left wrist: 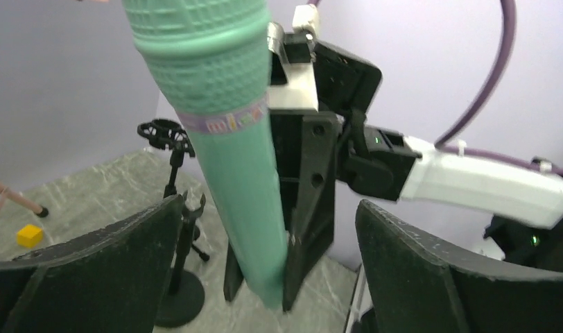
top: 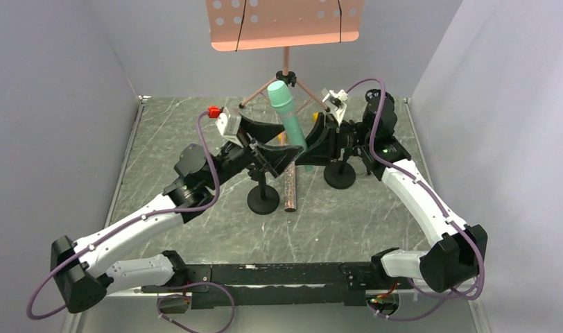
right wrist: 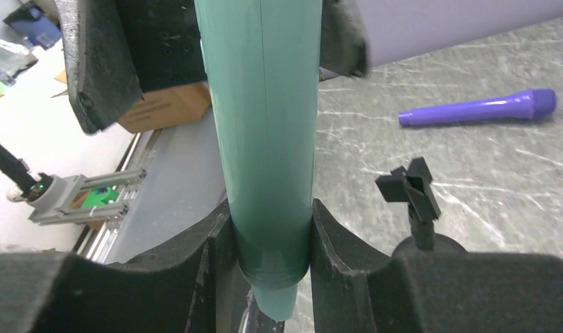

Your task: Attach the microphones to the stand

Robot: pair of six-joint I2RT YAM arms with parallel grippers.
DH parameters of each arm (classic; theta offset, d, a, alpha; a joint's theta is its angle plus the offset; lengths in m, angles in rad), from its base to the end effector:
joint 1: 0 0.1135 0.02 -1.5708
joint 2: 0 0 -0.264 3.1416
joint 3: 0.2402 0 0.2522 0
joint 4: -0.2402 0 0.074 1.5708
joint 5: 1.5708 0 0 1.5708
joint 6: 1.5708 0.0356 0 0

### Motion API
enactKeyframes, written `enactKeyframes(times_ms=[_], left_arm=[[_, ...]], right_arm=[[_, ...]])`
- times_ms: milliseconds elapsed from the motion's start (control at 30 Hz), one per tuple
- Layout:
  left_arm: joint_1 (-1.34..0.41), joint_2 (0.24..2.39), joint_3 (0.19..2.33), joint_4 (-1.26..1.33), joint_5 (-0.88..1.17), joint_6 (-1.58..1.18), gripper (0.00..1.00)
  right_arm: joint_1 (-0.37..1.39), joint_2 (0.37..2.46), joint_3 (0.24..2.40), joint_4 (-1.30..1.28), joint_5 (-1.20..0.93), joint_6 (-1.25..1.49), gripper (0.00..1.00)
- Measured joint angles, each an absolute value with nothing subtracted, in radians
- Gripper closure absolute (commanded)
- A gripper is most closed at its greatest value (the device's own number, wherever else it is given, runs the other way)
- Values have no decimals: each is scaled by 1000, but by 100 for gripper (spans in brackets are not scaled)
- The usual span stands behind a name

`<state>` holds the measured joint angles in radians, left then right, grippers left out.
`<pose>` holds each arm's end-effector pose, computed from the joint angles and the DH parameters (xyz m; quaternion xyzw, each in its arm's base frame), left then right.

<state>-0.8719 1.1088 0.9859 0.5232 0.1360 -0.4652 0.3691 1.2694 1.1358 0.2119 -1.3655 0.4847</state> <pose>0.1594 -0.1971 0.4219 0.1668 0.5283 -0.5450 0.6293 0.2424 0.1311 0.3988 -0.4320 0.5526 0.6258 0.3412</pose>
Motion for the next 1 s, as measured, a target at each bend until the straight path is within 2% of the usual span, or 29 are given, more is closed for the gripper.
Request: enactKeyframes(times_ms=[233, 333, 500, 733, 1000], left_arm=[[-745, 878, 896, 307, 300, -362, 1], [-683, 770, 892, 134, 354, -217, 1], [-646, 621, 816, -59, 342, 23, 1], [-516, 608, 530, -19, 400, 189, 1], [-421, 733, 492, 124, 576, 271, 1]], right_arm=[[329, 1271, 1232, -230, -1288, 25, 97], [331, 1274, 1302, -431, -1212, -230, 97], [335, 1280, 1305, -598, -1151, -533, 97], [338, 1319, 1295, -665, -1126, -715, 97], [388, 1367, 1289, -670, -1095, -815, 97]])
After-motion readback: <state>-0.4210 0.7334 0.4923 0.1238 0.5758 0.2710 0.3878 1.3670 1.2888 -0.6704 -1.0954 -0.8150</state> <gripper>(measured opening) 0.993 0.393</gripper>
